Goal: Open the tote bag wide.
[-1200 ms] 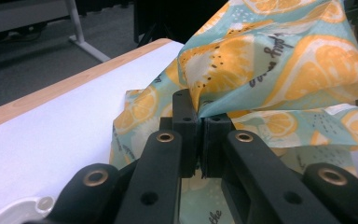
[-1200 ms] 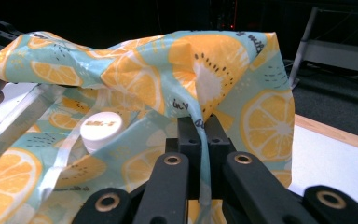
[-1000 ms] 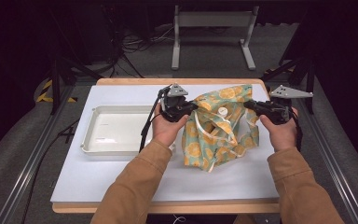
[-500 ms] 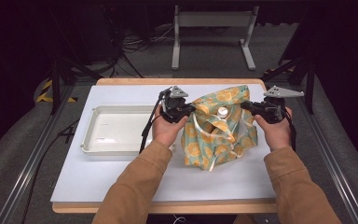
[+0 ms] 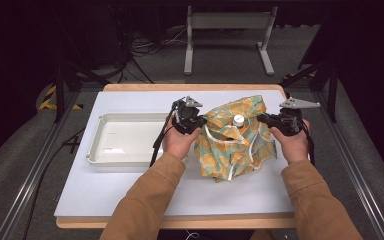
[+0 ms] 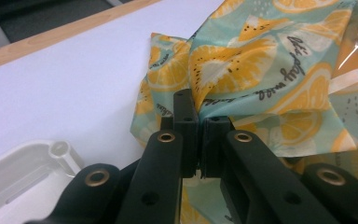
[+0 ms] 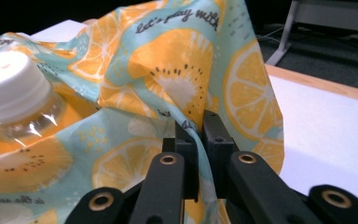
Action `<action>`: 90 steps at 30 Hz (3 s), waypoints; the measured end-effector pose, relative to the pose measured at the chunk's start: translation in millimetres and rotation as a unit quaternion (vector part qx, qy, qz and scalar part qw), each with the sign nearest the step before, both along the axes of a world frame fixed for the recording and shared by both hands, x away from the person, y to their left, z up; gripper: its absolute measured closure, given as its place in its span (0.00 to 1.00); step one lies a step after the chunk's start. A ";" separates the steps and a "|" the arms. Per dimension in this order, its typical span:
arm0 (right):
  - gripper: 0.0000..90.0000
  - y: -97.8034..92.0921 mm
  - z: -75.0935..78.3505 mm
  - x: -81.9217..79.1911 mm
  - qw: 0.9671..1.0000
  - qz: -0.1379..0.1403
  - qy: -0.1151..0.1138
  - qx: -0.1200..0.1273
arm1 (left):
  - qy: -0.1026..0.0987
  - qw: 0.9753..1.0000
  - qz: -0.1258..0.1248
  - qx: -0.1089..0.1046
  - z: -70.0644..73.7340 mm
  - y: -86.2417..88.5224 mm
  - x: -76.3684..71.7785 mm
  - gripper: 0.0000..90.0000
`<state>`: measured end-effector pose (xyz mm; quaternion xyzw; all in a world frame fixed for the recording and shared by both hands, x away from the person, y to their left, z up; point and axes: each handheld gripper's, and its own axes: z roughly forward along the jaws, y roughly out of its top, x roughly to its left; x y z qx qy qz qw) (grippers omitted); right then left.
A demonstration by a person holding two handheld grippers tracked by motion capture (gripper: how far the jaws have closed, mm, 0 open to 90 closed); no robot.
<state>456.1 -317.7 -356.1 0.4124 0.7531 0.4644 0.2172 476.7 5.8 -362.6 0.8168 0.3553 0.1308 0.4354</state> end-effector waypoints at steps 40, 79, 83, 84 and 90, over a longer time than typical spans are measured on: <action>0.92 -16.2 -44.9 1.3 0.994 -0.016 0.102 -0.021 | 0.048 0.998 -0.020 0.041 -22.3 -4.7 -0.3 0.96; 0.51 4.0 11.4 -54.6 0.994 0.099 -0.031 0.035 | 0.054 0.998 -0.027 0.036 -22.1 -2.8 -4.0 0.94; 0.46 8.9 2.9 -51.1 0.994 0.100 -0.015 0.027 | 0.055 0.998 -0.028 0.033 -22.4 -1.4 -4.5 0.94; 0.44 8.6 1.7 -50.9 0.995 0.100 -0.014 0.026 | 0.056 0.998 -0.028 0.032 -22.6 -1.0 -4.7 0.94; 0.30 7.2 -8.7 -52.8 0.994 0.107 0.003 0.026 | 0.057 0.997 -0.030 0.031 -23.3 -0.2 -6.1 0.94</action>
